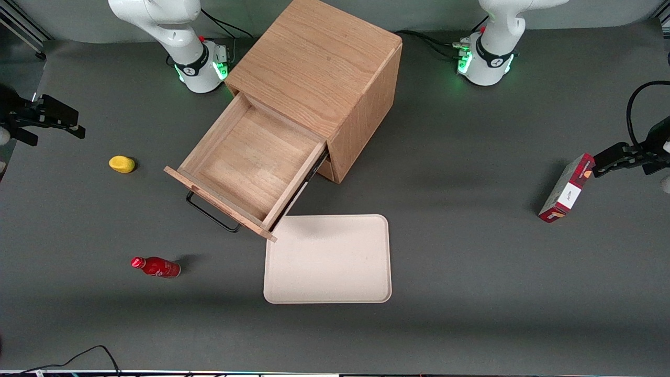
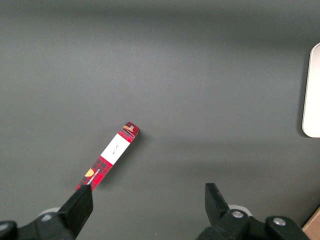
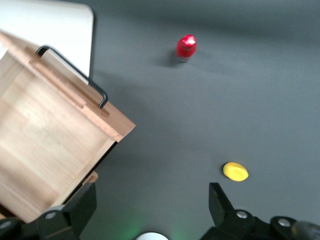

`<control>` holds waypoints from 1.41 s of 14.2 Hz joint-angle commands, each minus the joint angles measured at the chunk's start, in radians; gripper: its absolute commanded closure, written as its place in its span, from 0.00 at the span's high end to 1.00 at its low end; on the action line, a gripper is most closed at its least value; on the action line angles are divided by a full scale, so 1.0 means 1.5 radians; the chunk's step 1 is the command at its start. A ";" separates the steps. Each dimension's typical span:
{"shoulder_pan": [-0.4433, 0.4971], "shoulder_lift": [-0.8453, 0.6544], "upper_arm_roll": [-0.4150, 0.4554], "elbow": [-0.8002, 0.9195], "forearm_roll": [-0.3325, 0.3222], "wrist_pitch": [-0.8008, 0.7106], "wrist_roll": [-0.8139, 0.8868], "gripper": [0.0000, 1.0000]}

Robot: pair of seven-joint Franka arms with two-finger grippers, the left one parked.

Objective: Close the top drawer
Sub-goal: 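Move the right gripper toward the front of the open drawer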

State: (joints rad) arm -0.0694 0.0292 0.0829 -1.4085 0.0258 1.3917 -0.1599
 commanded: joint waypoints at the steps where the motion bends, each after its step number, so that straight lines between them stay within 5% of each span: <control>1: 0.000 0.048 0.023 0.079 0.011 -0.030 -0.073 1.00; 6: 0.003 0.189 0.150 0.234 0.001 -0.045 -0.138 1.00; 20: 0.024 0.359 0.150 0.260 -0.020 -0.048 -0.328 1.00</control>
State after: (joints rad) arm -0.0441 0.5172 0.3073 -1.0603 0.0043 1.3351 -0.6187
